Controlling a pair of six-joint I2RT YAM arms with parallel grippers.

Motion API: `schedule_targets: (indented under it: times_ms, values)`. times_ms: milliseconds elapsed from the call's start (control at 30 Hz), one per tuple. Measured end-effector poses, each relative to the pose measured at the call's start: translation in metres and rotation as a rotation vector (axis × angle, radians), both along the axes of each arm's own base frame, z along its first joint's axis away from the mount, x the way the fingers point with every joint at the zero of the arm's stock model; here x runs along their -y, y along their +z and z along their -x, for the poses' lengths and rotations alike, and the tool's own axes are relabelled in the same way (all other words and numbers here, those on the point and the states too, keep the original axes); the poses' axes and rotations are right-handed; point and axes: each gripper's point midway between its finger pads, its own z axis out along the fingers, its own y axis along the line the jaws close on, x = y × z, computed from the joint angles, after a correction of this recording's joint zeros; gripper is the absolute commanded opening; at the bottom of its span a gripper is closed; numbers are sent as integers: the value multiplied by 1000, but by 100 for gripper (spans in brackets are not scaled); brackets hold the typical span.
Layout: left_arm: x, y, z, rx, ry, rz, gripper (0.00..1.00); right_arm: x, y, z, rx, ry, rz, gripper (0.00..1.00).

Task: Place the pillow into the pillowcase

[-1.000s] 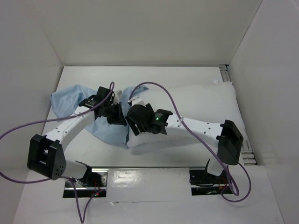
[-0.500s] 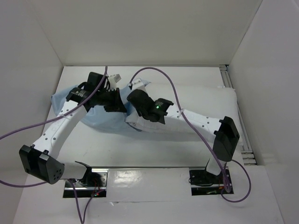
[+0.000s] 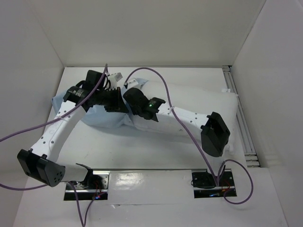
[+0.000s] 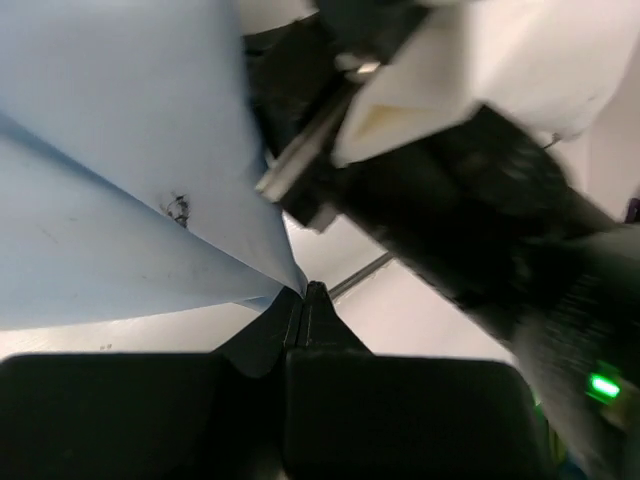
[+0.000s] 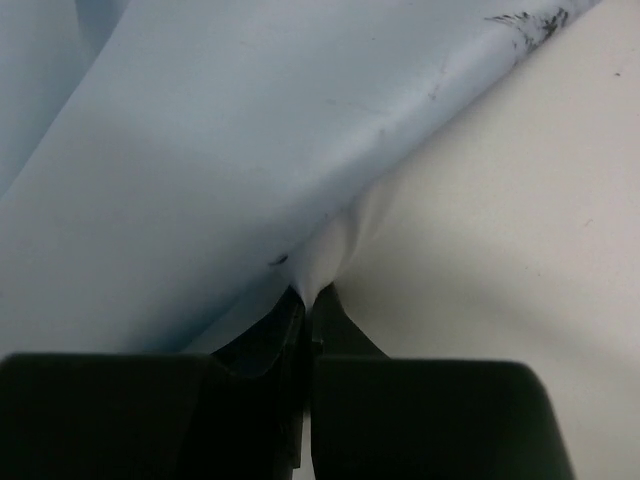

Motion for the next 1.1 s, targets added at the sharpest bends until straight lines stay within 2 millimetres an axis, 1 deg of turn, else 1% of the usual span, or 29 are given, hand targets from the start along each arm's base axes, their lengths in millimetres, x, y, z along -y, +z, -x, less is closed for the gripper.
schedule_targets:
  times_ms: [67, 100, 133, 167, 200, 233, 267, 300, 367, 400, 433, 467, 500, 533, 633, 700, 733, 767, 833, 867, 933, 967, 1000, 1100]
  values:
    - [4, 12, -1, 21, -11, 29, 0, -9, 2, -1, -1, 5, -47, 0]
    - [7, 16, -2, 27, -20, 49, 10, -14, 6, -2, 3, 7, -84, 0]
    - [10, 18, -1, 28, -29, 66, 36, -19, 8, -2, 3, 13, -120, 3]
    - [12, 20, -1, 24, -39, 82, 47, -22, 10, -1, 0, 20, -159, 8]
    - [14, 21, 0, 12, -43, 103, 54, -23, 10, 2, -10, 26, -191, 18]
    - [15, 22, 1, -2, -45, 121, 59, -23, 11, 4, -17, 26, -214, 40]
    - [15, 22, 0, -8, -48, 130, 67, -22, 12, 6, -22, 25, -239, 44]
    - [14, 22, -2, -21, -38, 142, 71, -19, 14, 9, -24, 25, -258, 51]
    - [7, 18, -9, -29, -14, 138, 71, -14, 22, 14, -27, 25, -285, 61]
    - [3, 15, -13, -37, -1, 134, 70, -10, 28, 17, -26, 21, -297, 66]
    - [1, 15, -15, -46, 6, 136, 69, -5, 35, 18, -18, 14, -305, 76]
    - [3, 18, -15, -58, -4, 155, 67, 2, 40, 17, -10, -3, -305, 80]
    - [3, 22, -18, -49, -6, 155, 60, 9, 41, 17, -10, -19, -298, 82]
    - [2, 23, -21, -37, -1, 147, 57, 16, 43, 15, -10, -38, -293, 85]
    - [-6, 20, -39, -13, 34, 104, 24, 40, 55, 16, 7, -91, -285, 91]
    - [-11, 14, -54, -12, 62, 70, 24, 55, 67, 18, 23, -120, -285, 93]
    - [-12, 12, -61, -10, 71, 56, 25, 62, 72, 18, 29, -134, -288, 94]
    - [-12, 10, -69, -11, 79, 44, 31, 70, 77, 17, 36, -150, -289, 94]
    - [-13, 9, -88, 12, 82, 18, 58, 90, 82, 11, 44, -198, -283, 96]
    - [-12, 10, -96, 19, 84, 10, 81, 102, 83, 6, 46, -229, -276, 97]
    - [-11, 13, -112, 54, 75, -5, 97, 124, 82, -4, 46, -290, -259, 97]
    - [-9, 14, -116, 63, 69, -7, 100, 135, 80, -9, 45, -319, -248, 97]
    - [-8, 17, -121, 72, 62, -8, 100, 145, 78, -13, 42, -346, -236, 97]
    - [-3, 23, -132, 102, 42, -10, 92, 170, 75, -21, 29, -407, -210, 98]
